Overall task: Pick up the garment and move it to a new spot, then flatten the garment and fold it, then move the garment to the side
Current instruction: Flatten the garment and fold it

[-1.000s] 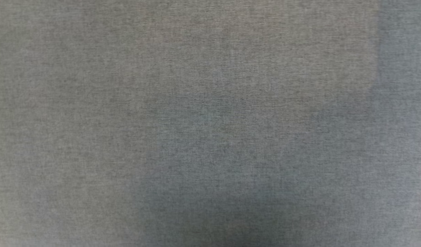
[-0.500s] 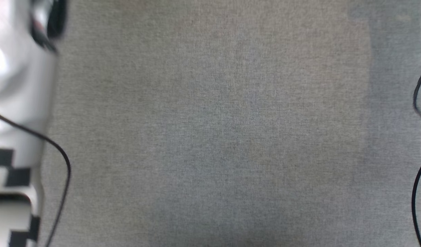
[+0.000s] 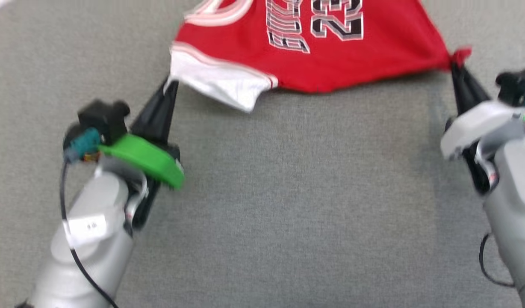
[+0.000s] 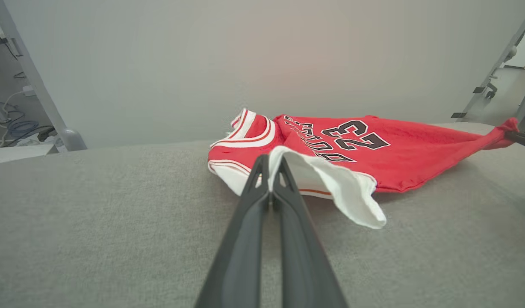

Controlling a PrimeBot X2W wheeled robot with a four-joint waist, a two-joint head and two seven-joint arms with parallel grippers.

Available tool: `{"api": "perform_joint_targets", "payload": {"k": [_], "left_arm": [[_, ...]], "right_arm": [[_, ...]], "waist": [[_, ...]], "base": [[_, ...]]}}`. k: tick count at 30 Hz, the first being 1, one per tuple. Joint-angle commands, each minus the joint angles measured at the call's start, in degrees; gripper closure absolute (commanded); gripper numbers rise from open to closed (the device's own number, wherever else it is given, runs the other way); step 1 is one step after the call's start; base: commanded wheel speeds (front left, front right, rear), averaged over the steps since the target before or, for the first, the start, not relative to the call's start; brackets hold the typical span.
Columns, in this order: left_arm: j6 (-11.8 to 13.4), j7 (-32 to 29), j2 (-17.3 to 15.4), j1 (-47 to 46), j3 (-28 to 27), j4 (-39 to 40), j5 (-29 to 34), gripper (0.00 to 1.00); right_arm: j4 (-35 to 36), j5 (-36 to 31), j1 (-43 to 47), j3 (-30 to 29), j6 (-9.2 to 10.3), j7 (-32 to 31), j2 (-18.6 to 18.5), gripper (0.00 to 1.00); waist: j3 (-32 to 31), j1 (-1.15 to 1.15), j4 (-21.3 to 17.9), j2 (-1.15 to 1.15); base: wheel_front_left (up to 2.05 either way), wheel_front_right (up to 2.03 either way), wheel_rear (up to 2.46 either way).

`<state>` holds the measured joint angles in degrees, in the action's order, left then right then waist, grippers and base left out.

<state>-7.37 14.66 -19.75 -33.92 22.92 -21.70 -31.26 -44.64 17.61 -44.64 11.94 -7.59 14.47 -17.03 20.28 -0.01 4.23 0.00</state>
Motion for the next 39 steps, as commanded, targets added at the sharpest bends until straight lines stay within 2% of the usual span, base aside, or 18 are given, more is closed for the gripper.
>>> {"api": "perform_joint_targets", "payload": {"k": [1, 11, 25, 33, 39], "left_arm": [[-0.12, 0.0, -0.54, 2.71, 0.46, -0.38, -0.38, 1.0], [0.05, -3.07, -3.29, 17.31, 2.45, -0.5, -3.01, 1.0], [0.81, -9.31, -8.38, 30.98, 4.97, 8.99, -5.54, 1.0], [2.26, -12.7, -12.57, 39.6, 4.55, 17.33, -8.37, 1.0], [2.78, -16.11, -15.64, 45.86, 4.75, 23.33, -11.22, 1.0]], "right_arm": [[0.25, 1.32, 2.59, 0.93, 0.1, 0.44, -0.42, 1.0], [0.74, 9.5, 15.52, 4.66, 0.1, -1.54, -0.98, 1.0], [4.83, 19.14, 28.66, 5.55, 0.1, -5.75, -1.44, 1.0], [10.83, 21.75, 37.24, 4.42, 0.1, -10.65, -3.53, 1.0], [17.4, 20.7, 43.99, 2.07, 0.1, -15.49, -5.55, 1.0]], "waist": [[-7.19, 0.01, 0.64, 0.0], [-14.84, 0.01, 0.55, 0.0], [-22.93, 0.01, 0.87, 0.0], [-26.38, 0.01, 0.56, 0.0], [-27.81, 0.01, 0.67, 0.0]], "base": [[0.0, 0.0, 0.0], [0.0, 0.0, 0.0], [0.0, 0.0, 0.0], [0.0, 0.0, 0.0], [0.0, 0.0, 0.0]]}}
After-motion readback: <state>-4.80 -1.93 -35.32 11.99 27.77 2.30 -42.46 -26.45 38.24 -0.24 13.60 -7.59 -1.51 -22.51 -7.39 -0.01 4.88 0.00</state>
